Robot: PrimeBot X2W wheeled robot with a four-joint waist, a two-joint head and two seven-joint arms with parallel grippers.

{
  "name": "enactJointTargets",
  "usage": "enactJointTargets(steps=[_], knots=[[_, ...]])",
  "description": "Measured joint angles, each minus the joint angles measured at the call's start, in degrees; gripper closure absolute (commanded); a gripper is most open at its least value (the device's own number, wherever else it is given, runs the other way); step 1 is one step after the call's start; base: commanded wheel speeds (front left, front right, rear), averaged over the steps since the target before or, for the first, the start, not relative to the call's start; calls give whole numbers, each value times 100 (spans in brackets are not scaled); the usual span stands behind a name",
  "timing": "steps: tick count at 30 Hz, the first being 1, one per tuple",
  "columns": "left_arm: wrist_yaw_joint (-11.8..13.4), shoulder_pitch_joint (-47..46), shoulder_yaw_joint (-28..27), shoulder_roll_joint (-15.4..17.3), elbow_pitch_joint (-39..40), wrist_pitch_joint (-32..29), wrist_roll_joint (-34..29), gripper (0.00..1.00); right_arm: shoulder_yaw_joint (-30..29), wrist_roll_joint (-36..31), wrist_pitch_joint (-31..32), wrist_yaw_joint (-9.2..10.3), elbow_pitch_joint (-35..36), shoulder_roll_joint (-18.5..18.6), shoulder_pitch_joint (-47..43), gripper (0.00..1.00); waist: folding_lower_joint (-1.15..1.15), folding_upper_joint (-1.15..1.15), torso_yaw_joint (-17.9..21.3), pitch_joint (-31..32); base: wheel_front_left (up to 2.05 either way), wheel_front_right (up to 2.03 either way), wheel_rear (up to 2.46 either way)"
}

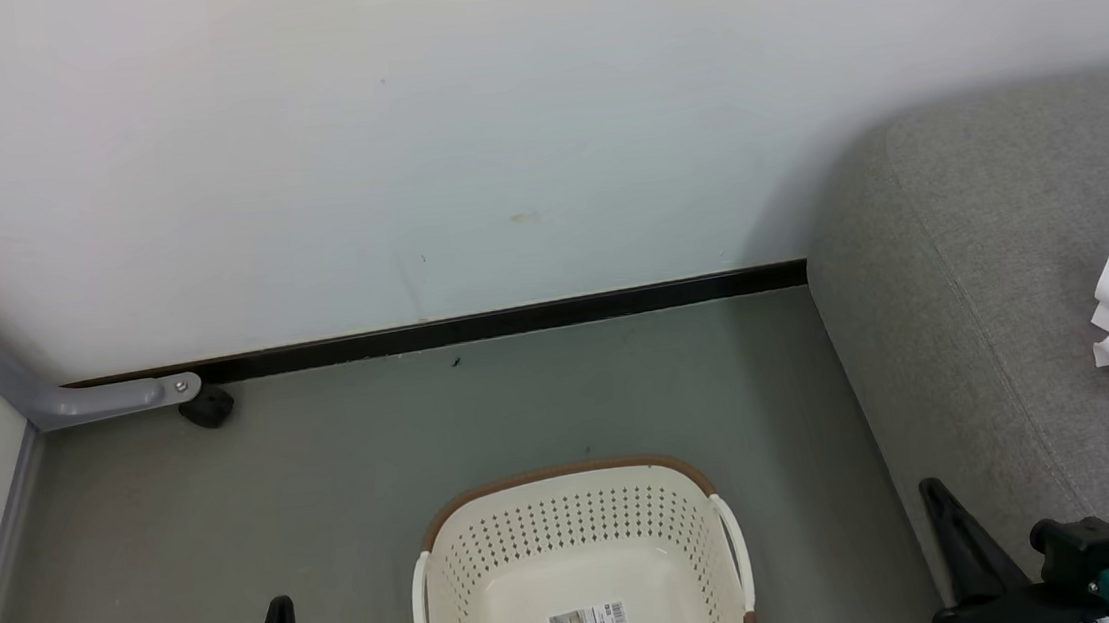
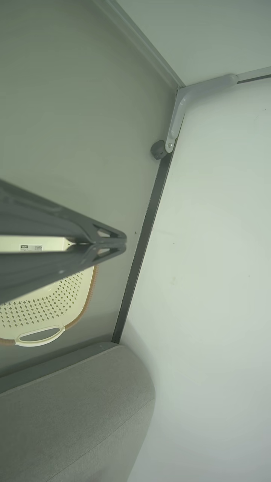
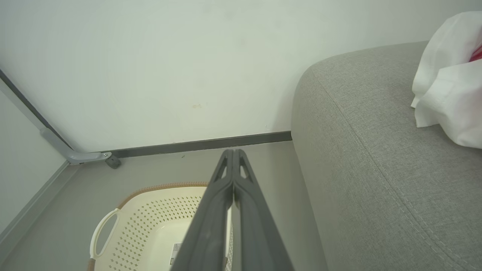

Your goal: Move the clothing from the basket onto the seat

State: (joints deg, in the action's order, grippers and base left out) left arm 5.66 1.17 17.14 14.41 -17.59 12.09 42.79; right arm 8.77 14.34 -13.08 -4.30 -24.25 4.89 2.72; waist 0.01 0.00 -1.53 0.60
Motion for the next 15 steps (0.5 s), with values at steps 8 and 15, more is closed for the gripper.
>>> enactJointTargets(steps=[8, 15], knots=[[-115, -8, -202, -94, 1, -178, 408, 100, -148, 778, 200, -8, 5, -20, 18, 100, 0, 1, 14, -5, 0, 0, 0], [-178, -15, -372, -189, 1, -305, 770, 100, -276, 1352, 354, -25, 46, -36, 29, 100, 0, 1, 27, -9, 0, 0, 0]])
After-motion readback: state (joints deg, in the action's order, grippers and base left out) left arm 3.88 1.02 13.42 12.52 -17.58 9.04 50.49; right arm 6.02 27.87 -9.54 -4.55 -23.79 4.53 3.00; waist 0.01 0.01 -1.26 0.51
